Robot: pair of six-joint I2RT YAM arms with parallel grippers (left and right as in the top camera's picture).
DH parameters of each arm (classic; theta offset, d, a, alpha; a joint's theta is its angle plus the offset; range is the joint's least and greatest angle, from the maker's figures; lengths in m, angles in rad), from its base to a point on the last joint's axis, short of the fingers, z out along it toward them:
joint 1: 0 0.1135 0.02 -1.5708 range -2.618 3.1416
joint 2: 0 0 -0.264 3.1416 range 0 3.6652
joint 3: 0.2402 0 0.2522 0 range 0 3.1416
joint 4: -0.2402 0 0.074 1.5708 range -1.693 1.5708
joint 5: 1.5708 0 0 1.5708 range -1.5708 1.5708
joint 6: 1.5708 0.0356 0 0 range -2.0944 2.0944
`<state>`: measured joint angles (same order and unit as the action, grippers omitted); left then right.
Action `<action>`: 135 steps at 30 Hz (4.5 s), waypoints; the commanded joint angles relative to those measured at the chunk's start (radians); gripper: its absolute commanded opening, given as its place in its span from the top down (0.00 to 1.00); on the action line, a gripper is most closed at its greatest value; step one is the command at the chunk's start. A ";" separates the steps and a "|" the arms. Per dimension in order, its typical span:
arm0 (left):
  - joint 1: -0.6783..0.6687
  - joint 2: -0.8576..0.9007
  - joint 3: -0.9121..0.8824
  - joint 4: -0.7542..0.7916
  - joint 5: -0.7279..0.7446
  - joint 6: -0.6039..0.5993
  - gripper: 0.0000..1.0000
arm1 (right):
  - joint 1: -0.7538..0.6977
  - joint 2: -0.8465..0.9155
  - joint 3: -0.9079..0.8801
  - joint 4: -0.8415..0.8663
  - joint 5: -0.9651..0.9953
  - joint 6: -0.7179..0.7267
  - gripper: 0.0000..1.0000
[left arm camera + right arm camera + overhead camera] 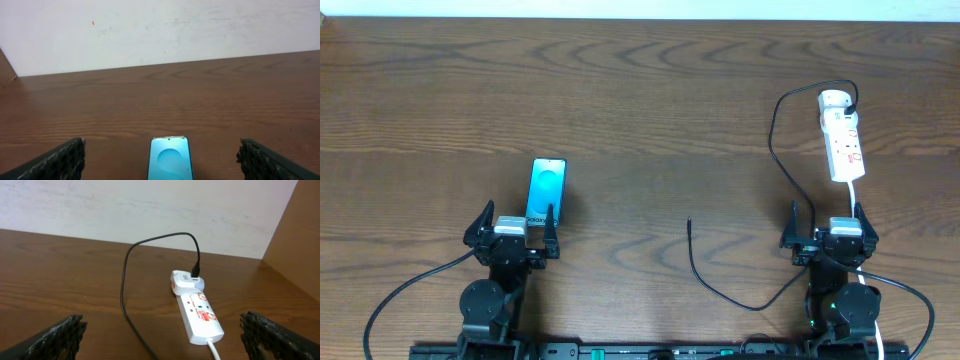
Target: Plug charger to phone and switch on socket
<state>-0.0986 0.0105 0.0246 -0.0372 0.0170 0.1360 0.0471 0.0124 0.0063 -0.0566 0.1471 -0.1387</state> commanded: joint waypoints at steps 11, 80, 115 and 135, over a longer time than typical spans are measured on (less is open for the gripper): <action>0.006 0.000 -0.020 -0.036 -0.006 0.010 0.02 | 0.007 -0.006 -0.001 -0.004 0.004 0.011 0.01; 0.006 0.007 0.080 0.176 0.019 -0.051 0.02 | 0.007 -0.006 -0.001 -0.004 0.004 0.011 0.01; 0.006 1.772 1.704 -1.180 0.029 -0.026 0.02 | 0.007 -0.006 -0.001 -0.004 0.004 0.011 0.01; 0.006 1.970 1.673 -1.180 0.077 -0.093 0.02 | 0.007 -0.006 -0.001 -0.004 0.004 0.011 0.01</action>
<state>-0.0986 1.9789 1.7126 -1.2247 0.0811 0.0666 0.0471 0.0124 0.0063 -0.0563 0.1482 -0.1387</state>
